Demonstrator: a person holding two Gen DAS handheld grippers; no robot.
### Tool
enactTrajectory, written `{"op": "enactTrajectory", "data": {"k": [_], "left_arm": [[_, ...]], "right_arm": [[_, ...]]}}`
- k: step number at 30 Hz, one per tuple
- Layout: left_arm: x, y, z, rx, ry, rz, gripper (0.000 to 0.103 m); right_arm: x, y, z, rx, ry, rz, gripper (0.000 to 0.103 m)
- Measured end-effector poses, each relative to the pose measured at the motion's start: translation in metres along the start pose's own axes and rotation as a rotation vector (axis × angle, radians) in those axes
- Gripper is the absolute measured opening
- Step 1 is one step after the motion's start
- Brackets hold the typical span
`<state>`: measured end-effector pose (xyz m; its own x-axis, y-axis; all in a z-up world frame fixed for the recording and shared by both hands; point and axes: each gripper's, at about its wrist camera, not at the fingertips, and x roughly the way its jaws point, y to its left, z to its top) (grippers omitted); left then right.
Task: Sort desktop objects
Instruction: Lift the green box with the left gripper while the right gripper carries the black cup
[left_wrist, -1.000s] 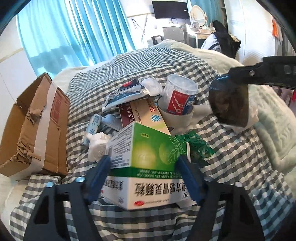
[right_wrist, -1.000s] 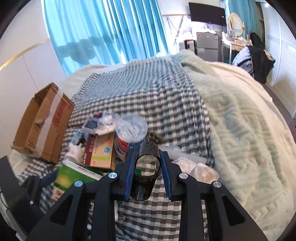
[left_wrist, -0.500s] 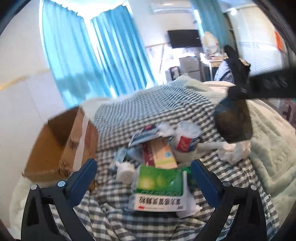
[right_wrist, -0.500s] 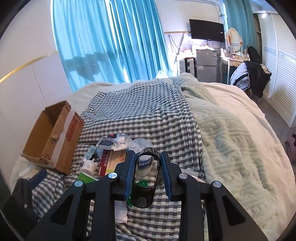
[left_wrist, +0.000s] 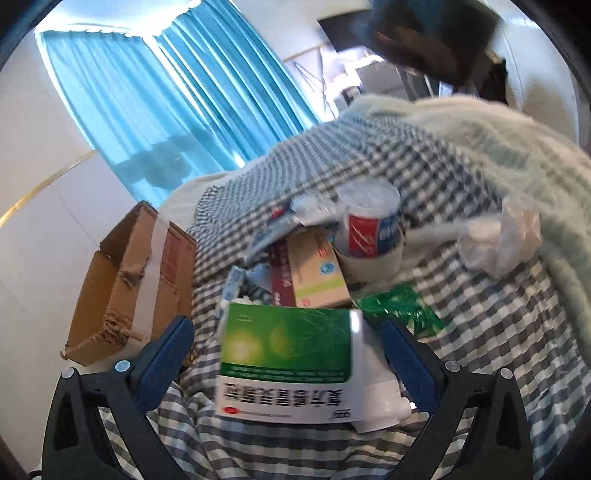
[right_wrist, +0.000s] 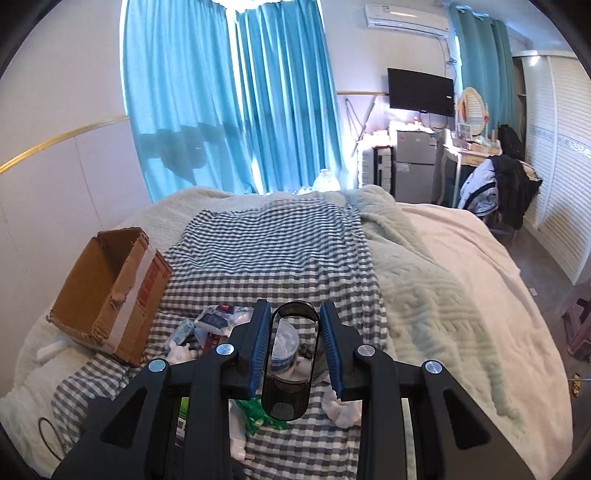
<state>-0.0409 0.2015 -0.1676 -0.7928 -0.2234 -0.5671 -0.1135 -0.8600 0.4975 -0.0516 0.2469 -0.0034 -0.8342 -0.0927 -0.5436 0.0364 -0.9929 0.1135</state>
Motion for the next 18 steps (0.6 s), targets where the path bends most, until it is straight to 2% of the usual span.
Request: {"op": "enactTrajectory", "data": {"k": [2, 5, 7, 9, 11, 18], "left_arm": [[0.016, -0.005, -0.003, 0.008, 0.065, 0.027, 0.103], [0.034, -0.002, -0.011, -0.008, 0.097, 0.068, 0.103], [0.046, -0.003, -0.015, 0.001, 0.142, 0.044, 0.103], [0.056, 0.005, -0.018, -0.023, 0.179, -0.001, 0.094], [0.058, 0.018, -0.020, -0.050, 0.179, -0.066, 0.093], [0.039, 0.062, -0.013, -0.114, 0.113, -0.149, 0.093]], "right_arm": [[0.003, 0.000, 0.001, -0.004, 0.000, 0.005, 0.028], [0.011, 0.000, -0.001, -0.017, 0.008, 0.001, 0.028], [0.016, 0.000, -0.003, -0.019, 0.017, 0.009, 0.028], [0.024, -0.001, -0.006, -0.014, 0.030, 0.016, 0.028], [0.028, -0.002, -0.007, -0.004, 0.040, 0.022, 0.028], [0.023, 0.002, 0.002, 0.016, 0.030, 0.021, 0.028]]}}
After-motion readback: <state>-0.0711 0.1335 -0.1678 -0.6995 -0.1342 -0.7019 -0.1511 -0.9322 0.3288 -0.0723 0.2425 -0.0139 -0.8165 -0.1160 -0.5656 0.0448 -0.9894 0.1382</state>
